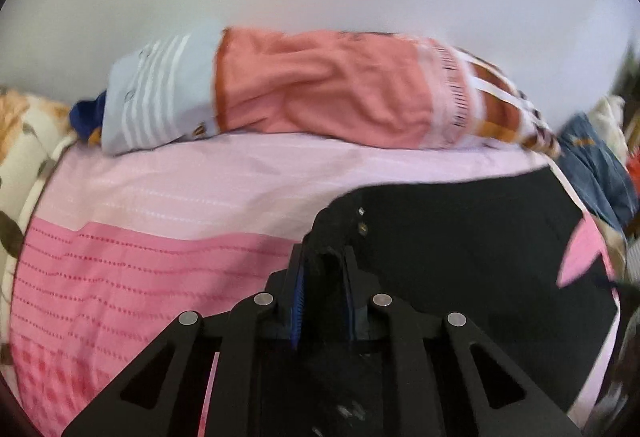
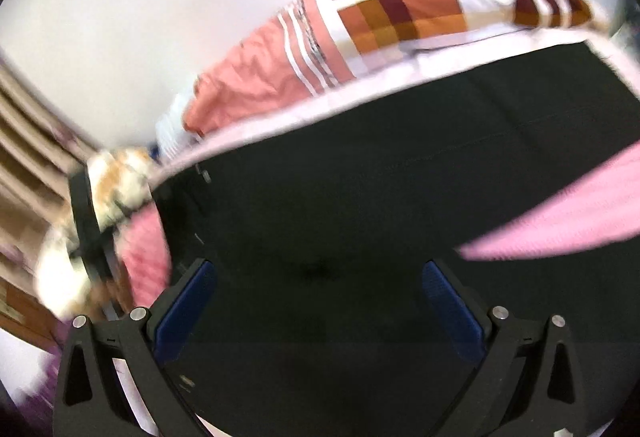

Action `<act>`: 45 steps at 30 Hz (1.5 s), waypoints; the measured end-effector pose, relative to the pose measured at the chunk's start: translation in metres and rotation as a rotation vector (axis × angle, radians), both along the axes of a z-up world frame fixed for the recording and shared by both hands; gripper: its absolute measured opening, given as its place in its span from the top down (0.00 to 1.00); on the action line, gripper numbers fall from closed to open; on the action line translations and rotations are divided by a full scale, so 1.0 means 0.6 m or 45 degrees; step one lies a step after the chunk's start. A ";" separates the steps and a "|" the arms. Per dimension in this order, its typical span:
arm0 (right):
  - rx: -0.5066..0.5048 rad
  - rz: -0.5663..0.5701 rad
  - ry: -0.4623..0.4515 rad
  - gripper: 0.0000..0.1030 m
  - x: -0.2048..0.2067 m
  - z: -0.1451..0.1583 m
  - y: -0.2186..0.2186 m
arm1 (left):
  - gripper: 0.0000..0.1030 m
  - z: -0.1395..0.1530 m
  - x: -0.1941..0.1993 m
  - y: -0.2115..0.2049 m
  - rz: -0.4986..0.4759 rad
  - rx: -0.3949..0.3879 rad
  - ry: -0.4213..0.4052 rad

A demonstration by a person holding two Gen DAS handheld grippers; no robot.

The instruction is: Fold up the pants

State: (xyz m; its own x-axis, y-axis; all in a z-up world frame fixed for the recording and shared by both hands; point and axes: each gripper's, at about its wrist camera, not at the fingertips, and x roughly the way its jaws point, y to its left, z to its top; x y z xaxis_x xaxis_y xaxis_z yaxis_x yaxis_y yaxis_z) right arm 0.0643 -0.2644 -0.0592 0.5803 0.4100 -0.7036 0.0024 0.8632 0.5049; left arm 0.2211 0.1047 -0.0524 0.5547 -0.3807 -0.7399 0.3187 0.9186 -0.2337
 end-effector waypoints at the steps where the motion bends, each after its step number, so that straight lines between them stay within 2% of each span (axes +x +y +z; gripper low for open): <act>1: 0.108 -0.007 0.006 0.00 0.031 -0.001 -0.011 | 0.84 0.008 -0.016 -0.006 -0.008 -0.001 -0.003; 5: 0.383 -0.015 0.116 0.00 0.128 -0.020 -0.029 | 0.84 0.020 -0.068 -0.018 0.005 -0.027 -0.023; 7: 0.397 -0.046 0.155 0.00 0.173 -0.027 -0.034 | 0.84 0.025 -0.101 -0.018 0.014 -0.079 -0.027; 10: 0.447 -0.043 0.218 0.00 0.233 -0.045 -0.037 | 0.84 0.023 -0.143 -0.019 0.031 -0.108 -0.017; 12: 0.478 -0.092 0.292 0.00 0.269 -0.067 -0.046 | 0.84 0.022 -0.164 -0.018 0.045 -0.126 -0.016; 16: 0.589 -0.187 0.389 0.02 0.305 -0.108 -0.062 | 0.84 0.017 -0.198 -0.011 0.074 -0.184 0.015; 17: 0.589 -0.198 0.389 0.07 0.310 -0.112 -0.062 | 0.84 0.016 -0.205 -0.011 0.077 -0.201 0.025; 19: 0.554 -0.209 0.388 0.37 0.317 -0.119 -0.063 | 0.84 0.013 -0.216 -0.011 0.087 -0.214 0.041; 20: 0.547 -0.212 0.399 0.69 0.319 -0.121 -0.064 | 0.84 0.010 -0.220 -0.010 0.090 -0.220 0.048; 21: 0.525 -0.215 0.430 0.87 0.319 -0.128 -0.064 | 0.84 0.008 -0.221 -0.011 0.090 -0.229 0.058; 23: 0.516 -0.219 0.440 0.91 0.316 -0.144 -0.071 | 0.84 0.002 -0.220 -0.015 0.096 -0.229 0.076; 27: 0.544 -0.232 0.363 0.93 0.270 -0.141 -0.080 | 0.84 0.001 -0.224 -0.014 0.139 -0.233 0.090; 30: 0.495 -0.204 0.290 0.93 0.198 -0.111 -0.077 | 0.84 0.005 -0.236 0.005 0.162 -0.235 0.097; 34: 0.480 -0.181 0.261 0.93 0.086 -0.089 -0.067 | 0.83 0.004 -0.262 0.024 0.170 -0.209 0.129; 37: 0.486 -0.176 0.285 0.93 0.005 -0.092 -0.061 | 0.82 -0.002 -0.293 0.032 0.175 -0.173 0.156; 40: 0.493 -0.183 0.349 0.93 -0.070 -0.117 -0.046 | 0.81 -0.016 -0.324 0.043 0.207 -0.153 0.201; 43: 0.517 -0.204 0.394 0.93 -0.121 -0.140 -0.029 | 0.81 -0.039 -0.354 0.057 0.244 -0.132 0.269; 45: 0.521 -0.210 0.421 0.93 -0.141 -0.155 -0.025 | 0.81 -0.056 -0.375 0.060 0.261 -0.083 0.296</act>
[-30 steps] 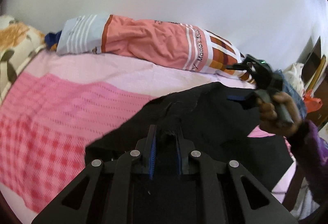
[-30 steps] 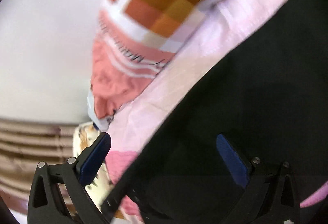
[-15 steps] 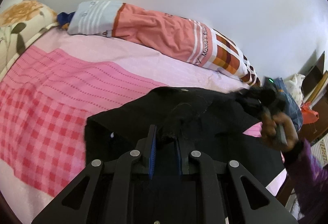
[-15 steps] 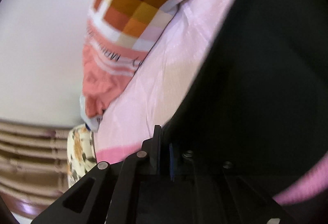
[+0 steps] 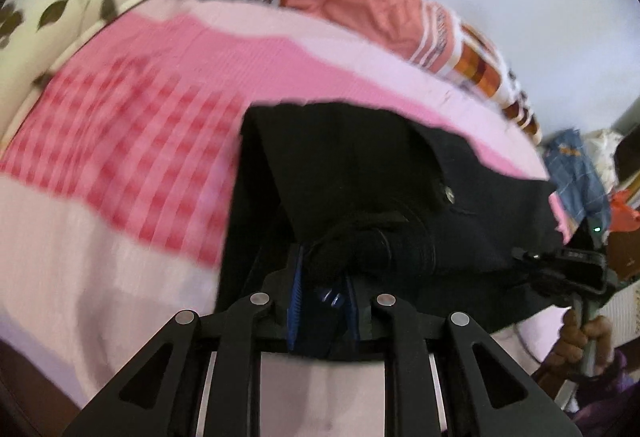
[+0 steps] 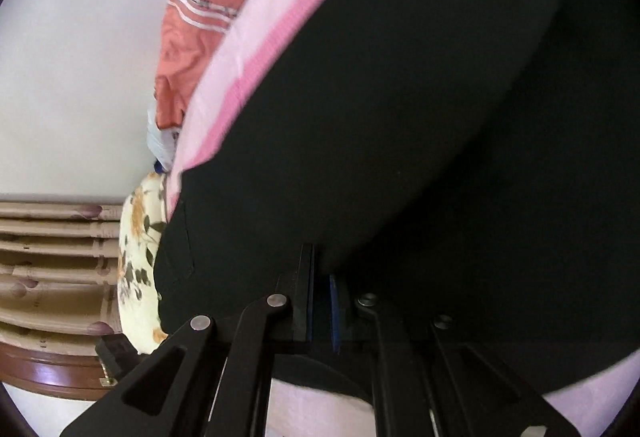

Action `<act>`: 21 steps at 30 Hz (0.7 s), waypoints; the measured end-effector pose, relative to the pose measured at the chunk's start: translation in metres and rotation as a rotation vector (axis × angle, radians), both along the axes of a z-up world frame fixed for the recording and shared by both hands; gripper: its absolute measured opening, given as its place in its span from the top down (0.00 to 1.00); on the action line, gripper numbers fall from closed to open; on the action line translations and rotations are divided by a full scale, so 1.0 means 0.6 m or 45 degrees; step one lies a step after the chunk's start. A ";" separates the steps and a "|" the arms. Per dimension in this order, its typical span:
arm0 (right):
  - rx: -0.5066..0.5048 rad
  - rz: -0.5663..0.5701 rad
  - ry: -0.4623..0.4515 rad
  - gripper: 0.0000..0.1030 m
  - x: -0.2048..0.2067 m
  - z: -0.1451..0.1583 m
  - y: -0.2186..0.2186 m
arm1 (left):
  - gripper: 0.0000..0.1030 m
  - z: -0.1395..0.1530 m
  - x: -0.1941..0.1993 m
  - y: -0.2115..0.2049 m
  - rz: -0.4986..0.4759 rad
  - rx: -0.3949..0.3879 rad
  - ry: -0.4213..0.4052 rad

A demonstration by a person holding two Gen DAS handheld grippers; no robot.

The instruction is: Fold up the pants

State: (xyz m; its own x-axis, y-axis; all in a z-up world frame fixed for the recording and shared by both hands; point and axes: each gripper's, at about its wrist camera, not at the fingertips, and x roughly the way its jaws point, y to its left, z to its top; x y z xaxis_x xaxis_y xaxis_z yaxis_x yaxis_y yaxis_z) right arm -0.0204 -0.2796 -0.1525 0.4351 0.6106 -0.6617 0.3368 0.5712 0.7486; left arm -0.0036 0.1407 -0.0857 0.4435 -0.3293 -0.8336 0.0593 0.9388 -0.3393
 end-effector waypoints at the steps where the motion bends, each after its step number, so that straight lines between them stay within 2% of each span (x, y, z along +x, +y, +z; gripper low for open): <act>1: 0.006 -0.004 0.016 0.94 -0.006 -0.010 0.000 | 0.81 -0.007 -0.009 -0.001 0.004 0.044 0.018; 4: 0.010 -0.006 0.004 0.96 -0.010 -0.019 0.000 | 0.81 -0.015 -0.035 0.001 0.061 0.227 0.047; 6: 0.014 0.002 -0.019 0.92 -0.011 -0.017 0.001 | 0.81 0.007 -0.054 0.001 0.121 0.341 -0.007; 7: 0.076 0.001 -0.024 0.91 -0.010 -0.021 0.001 | 0.80 0.025 -0.062 -0.001 0.140 0.372 -0.052; 8: 0.167 -0.011 -0.031 0.90 -0.011 -0.029 -0.003 | 0.79 0.048 -0.069 -0.007 0.144 0.369 -0.105; 10: 0.277 -0.078 -0.055 0.88 -0.015 -0.042 -0.024 | 0.75 0.092 -0.074 -0.031 0.100 0.294 -0.210; 12: 0.305 -0.156 -0.114 0.81 -0.021 -0.041 -0.053 | 0.46 0.122 -0.061 -0.080 0.017 0.221 -0.250; 13: 0.313 -0.198 -0.161 0.77 -0.022 -0.036 -0.073 | 0.41 0.128 -0.052 -0.108 -0.036 0.186 -0.261; 14: 0.304 -0.227 -0.211 0.68 -0.022 -0.031 -0.094 | 0.39 0.132 -0.044 -0.144 -0.093 0.149 -0.278; 15: 0.275 -0.248 -0.247 0.64 -0.021 -0.026 -0.115 | 0.39 0.131 -0.034 -0.182 -0.152 0.116 -0.279; 16: 0.240 -0.283 -0.265 0.64 -0.020 -0.024 -0.141 | 0.39 0.129 -0.026 -0.211 -0.202 0.090 -0.267; 17: 0.259 -0.331 -0.291 0.65 -0.020 -0.026 -0.171 | 0.39 0.118 -0.013 -0.255 -0.282 0.057 -0.238; 21: 0.294 -0.458 -0.345 0.64 -0.009 -0.025 -0.260 | 0.39 0.078 0.003 -0.364 -0.464 0.048 -0.189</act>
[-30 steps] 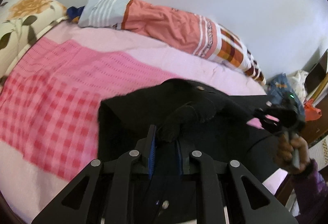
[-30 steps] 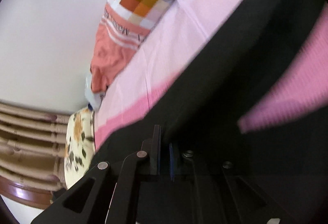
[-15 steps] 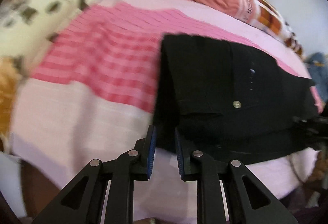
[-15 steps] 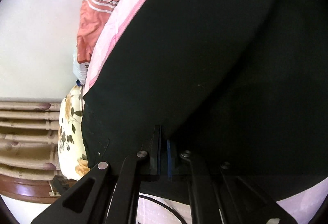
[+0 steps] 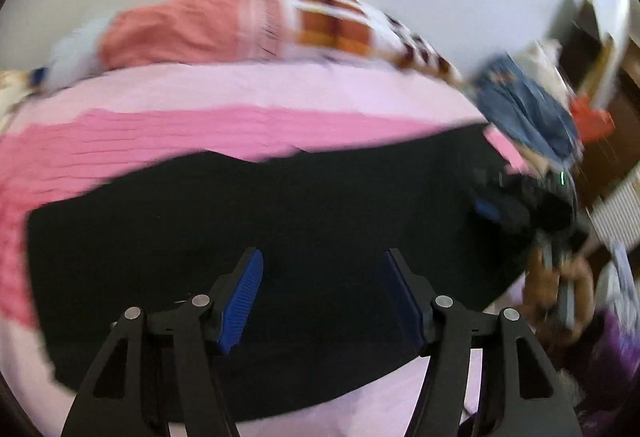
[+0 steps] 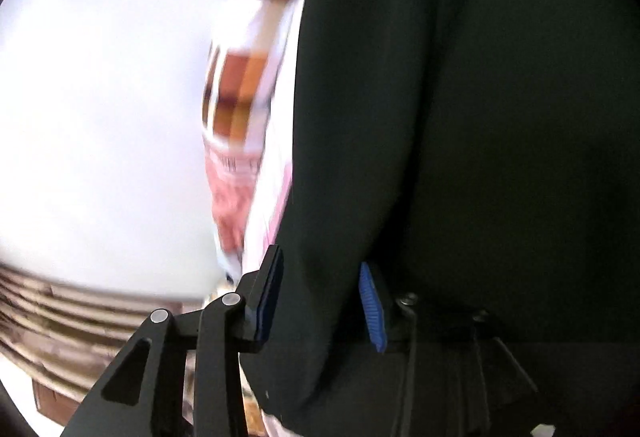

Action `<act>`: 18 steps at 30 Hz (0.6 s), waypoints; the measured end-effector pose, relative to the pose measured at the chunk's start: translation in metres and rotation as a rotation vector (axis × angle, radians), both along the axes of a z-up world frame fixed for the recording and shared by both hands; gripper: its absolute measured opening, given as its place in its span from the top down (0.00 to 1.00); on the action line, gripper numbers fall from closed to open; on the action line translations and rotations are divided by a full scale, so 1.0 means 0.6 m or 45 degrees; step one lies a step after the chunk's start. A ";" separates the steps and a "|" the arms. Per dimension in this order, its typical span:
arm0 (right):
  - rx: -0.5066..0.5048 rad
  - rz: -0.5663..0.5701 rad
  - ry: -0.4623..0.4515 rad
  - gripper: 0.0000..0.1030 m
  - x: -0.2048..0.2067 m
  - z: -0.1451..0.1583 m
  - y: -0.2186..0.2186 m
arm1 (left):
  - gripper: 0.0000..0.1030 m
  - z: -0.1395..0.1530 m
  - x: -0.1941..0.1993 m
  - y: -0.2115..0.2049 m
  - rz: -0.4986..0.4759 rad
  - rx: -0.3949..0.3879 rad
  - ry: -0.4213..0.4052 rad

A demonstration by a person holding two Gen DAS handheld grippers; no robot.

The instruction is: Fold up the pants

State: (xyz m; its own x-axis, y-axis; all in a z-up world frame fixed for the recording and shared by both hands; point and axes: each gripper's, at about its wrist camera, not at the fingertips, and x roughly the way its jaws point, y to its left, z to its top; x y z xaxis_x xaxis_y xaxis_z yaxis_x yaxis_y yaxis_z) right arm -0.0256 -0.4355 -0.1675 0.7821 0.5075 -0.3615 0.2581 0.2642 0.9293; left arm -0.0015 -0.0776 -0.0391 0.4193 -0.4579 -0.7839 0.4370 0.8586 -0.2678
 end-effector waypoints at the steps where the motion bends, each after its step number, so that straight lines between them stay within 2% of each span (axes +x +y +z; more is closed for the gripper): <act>1: -0.015 -0.032 -0.015 0.63 0.008 0.005 -0.024 | 0.39 -0.011 0.009 -0.009 -0.018 0.005 0.015; 4: -0.025 -0.106 -0.051 0.63 0.031 0.010 -0.079 | 0.39 -0.041 0.006 -0.041 -0.055 0.006 0.067; 6: 0.007 -0.164 -0.068 0.63 0.042 0.008 -0.115 | 0.39 -0.061 0.008 -0.048 -0.039 0.024 0.117; 10: 0.025 -0.253 -0.102 0.63 0.051 0.012 -0.163 | 0.39 -0.083 0.017 -0.042 0.022 -0.018 0.210; 11: 0.001 -0.259 -0.098 0.67 0.053 0.014 -0.170 | 0.39 -0.083 0.016 -0.040 0.033 -0.033 0.215; 12: -0.013 -0.267 -0.088 0.79 0.052 0.015 -0.175 | 0.39 -0.081 0.015 -0.039 0.039 -0.035 0.215; 14: -0.017 -0.262 -0.083 0.91 0.050 0.015 -0.182 | 0.39 -0.081 0.014 -0.042 0.038 -0.010 0.204; 18: -0.073 -0.253 -0.069 0.94 0.032 0.037 -0.182 | 0.39 -0.080 0.006 -0.055 -0.001 0.075 0.168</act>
State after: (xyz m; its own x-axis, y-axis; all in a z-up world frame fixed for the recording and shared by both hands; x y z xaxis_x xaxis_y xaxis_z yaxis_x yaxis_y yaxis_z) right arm -0.0064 -0.5446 -0.1452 0.8838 0.3212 -0.3402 0.2607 0.2659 0.9281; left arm 0.0019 -0.1105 -0.0871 0.3103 -0.4098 -0.8578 0.4022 0.8742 -0.2722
